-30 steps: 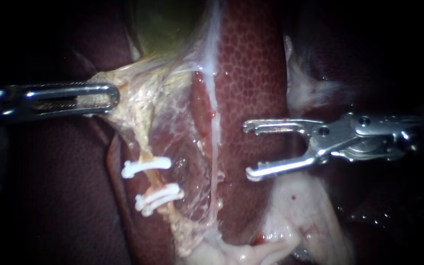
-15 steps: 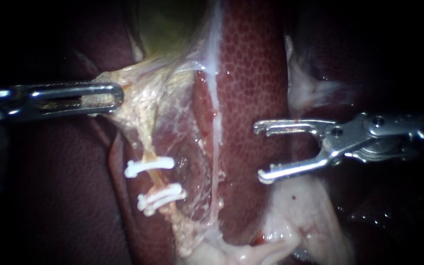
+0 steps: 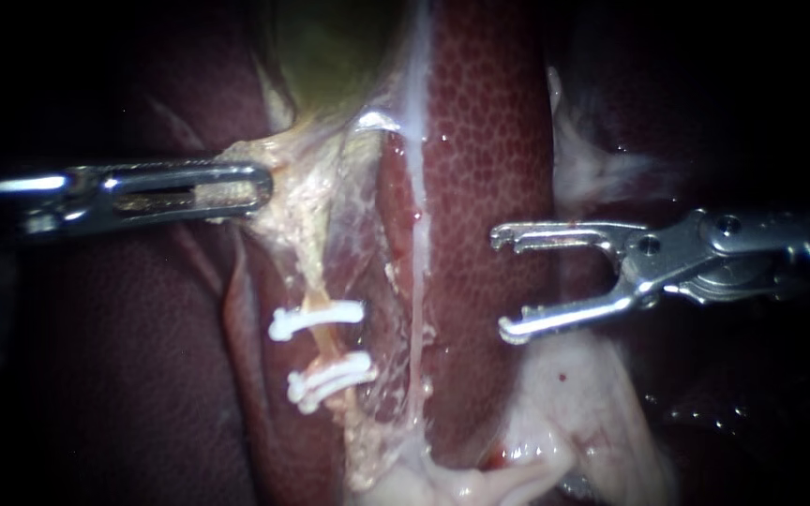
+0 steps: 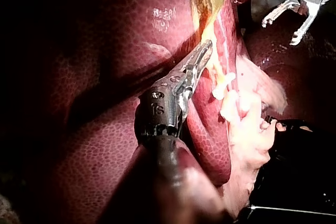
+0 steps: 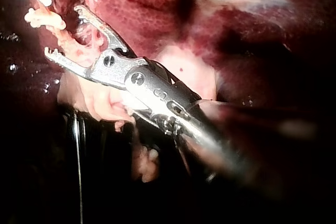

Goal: Going back third clip left tube

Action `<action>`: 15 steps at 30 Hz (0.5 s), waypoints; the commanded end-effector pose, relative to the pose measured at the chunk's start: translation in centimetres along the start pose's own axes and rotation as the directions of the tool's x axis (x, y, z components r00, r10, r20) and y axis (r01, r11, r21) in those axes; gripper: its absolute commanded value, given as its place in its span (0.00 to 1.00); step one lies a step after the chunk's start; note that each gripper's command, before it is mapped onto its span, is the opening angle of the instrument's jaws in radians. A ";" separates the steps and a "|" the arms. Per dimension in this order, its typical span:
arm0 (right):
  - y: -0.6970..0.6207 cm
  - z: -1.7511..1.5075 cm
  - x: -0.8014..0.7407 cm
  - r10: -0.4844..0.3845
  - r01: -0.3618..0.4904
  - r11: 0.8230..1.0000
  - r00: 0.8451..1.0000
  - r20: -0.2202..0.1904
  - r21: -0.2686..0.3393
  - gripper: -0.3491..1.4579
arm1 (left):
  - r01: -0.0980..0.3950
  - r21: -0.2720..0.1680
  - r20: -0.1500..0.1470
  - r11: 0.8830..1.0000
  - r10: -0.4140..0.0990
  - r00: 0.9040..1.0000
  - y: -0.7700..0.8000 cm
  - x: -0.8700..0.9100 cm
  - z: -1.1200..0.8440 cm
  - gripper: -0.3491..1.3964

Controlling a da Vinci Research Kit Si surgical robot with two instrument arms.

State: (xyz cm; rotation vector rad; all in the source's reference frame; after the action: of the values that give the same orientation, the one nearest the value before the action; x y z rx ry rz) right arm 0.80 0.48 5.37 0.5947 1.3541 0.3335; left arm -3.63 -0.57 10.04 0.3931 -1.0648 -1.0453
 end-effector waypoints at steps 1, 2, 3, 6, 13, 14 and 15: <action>0.00 0.01 0.00 0.000 0.000 1.000 1.000 0.000 0.000 0.52 | -0.001 0.000 -0.006 1.000 0.001 1.000 0.00 0.02 0.05 0.00; 0.00 0.01 0.00 0.000 0.000 1.000 1.000 0.000 0.000 0.52 | -0.002 -0.001 -0.009 1.000 0.002 1.000 -0.01 0.04 0.10 0.00; 0.00 0.01 0.00 0.000 0.000 1.000 1.000 0.000 0.000 0.52 | -0.003 0.002 -0.012 1.000 0.003 1.000 -0.01 0.05 0.14 0.00; 0.00 0.01 0.00 0.000 0.000 1.000 1.000 0.000 -0.001 0.52 | -0.007 0.006 -0.025 1.000 0.007 1.000 -0.01 0.11 0.29 0.00; 0.01 0.03 0.00 0.000 0.000 1.000 1.000 -0.002 -0.002 0.52 | -0.012 0.011 -0.037 1.000 0.012 0.999 -0.01 0.16 0.51 0.00; 0.01 0.03 0.00 0.000 0.000 1.000 1.000 -0.002 -0.002 0.52 | -0.013 0.012 -0.038 1.000 0.013 0.999 -0.01 0.16 0.54 0.00; 0.01 0.03 0.00 0.000 0.000 1.000 1.000 -0.002 -0.002 0.52 | -0.013 0.013 -0.038 1.000 0.014 0.999 -0.01 0.16 0.56 0.00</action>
State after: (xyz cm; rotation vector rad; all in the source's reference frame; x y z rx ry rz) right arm 0.84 0.48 5.37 0.5929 1.3554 0.3358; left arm -4.12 -0.60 10.39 0.4139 -1.0396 -1.0152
